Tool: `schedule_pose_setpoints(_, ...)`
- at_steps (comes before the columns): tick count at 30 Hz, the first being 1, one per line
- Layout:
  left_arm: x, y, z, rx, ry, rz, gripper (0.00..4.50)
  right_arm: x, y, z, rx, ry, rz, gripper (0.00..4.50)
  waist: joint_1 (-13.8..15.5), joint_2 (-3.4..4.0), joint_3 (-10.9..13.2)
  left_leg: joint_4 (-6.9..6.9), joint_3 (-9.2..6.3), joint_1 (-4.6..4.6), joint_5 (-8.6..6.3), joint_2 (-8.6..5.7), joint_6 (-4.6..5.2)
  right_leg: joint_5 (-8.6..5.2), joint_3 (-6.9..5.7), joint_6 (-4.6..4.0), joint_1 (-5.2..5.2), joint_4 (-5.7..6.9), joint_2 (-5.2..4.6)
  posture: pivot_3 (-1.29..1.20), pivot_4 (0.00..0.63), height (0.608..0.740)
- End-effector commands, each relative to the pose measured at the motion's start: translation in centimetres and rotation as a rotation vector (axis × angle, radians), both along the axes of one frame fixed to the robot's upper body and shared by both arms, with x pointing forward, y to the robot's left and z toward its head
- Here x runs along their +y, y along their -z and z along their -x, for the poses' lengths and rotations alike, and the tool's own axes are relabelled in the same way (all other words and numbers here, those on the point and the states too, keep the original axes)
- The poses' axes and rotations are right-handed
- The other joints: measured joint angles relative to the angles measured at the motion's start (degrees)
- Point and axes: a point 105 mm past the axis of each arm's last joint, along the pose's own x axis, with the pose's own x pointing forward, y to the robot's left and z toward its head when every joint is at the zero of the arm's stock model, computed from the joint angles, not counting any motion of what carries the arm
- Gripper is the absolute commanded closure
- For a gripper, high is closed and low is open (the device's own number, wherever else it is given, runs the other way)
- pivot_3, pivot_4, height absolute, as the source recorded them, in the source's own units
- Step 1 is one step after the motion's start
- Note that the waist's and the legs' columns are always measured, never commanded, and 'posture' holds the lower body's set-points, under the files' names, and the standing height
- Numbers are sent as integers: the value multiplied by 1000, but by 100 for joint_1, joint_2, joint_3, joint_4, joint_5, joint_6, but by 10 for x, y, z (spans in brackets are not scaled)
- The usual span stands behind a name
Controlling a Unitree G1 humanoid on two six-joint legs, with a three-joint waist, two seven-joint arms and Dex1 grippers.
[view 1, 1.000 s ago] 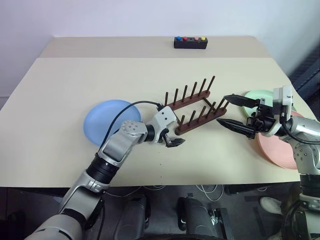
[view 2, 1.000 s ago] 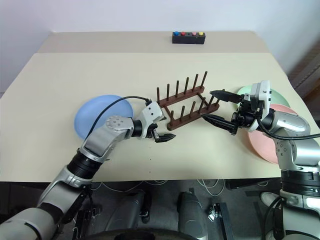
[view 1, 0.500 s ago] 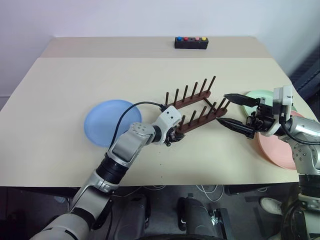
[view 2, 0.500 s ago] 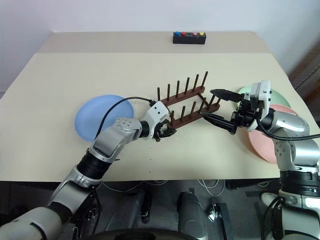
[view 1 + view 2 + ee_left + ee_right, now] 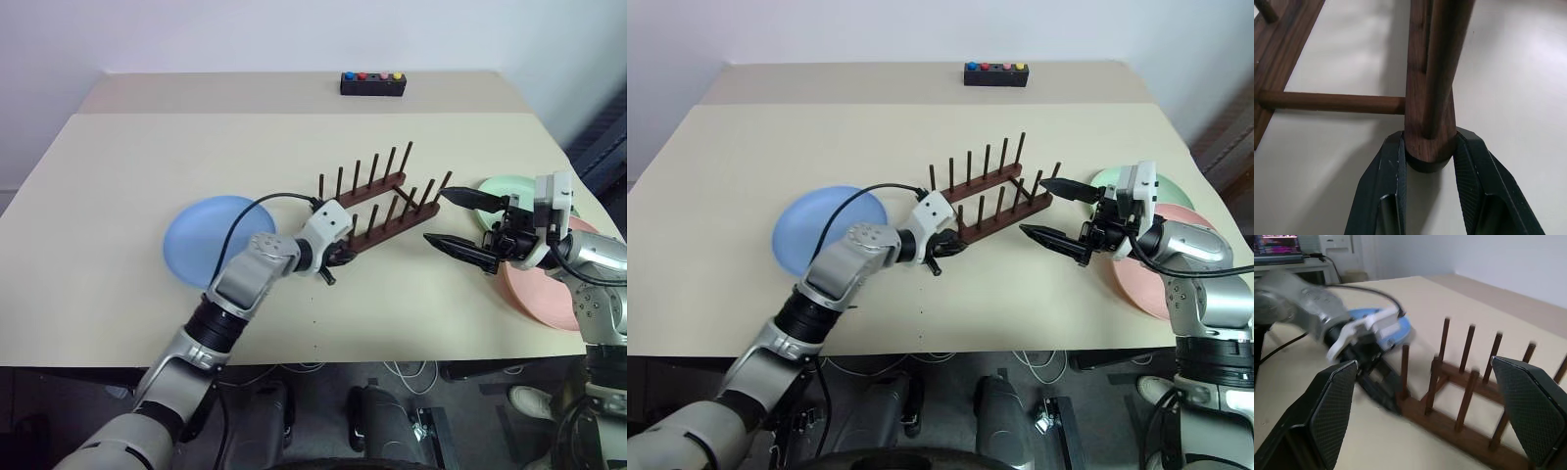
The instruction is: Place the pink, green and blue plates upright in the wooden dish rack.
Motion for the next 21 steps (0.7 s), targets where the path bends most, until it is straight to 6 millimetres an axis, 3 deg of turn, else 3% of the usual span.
schedule_pose_setpoints(1, 15, -34, -11, -143, 82, 27, 3744, -1, -9, 5, -37, -20, 16, 0, 6, 0, 0, 0, 0, 0, 0, 0, 0, 0, 0, 0, -1, 0, 0, 0, 150, 735)
schedule_pose_setpoints(6, 27, -50, -10, -224, 228, 50, 3744, -7, -7, 7, -19, -18, 16, 0, 28, 0, 0, 0, 0, -5, -1, -2, 0, 0, -1, 0, -2, -5, -4, 0, 150, 735)
schedule_pose_setpoints(11, 32, -45, -4, -294, 371, 10, 3744, -23, -3, 20, 48, -13, 6, 0, 95, 0, 0, 0, 1, -7, -5, -5, 8, 0, 0, 0, 1, -15, -9, 0, 150, 735)
schedule_pose_setpoints(14, 37, -36, -2, -238, 436, 13, 3744, -38, -7, 26, 63, 40, -47, 0, 140, 0, 0, 0, 1, -6, -5, -4, 8, 0, 0, -1, 0, -15, -9, 0, 150, 735)
schedule_pose_setpoints(21, 39, -29, -1, -201, 542, 21, 3744, -48, -4, 32, 3, 135, -6, 0, 150, 0, 0, 0, 2, -8, -7, -5, 9, 1, -1, -1, 0, -16, -9, 0, 150, 735)
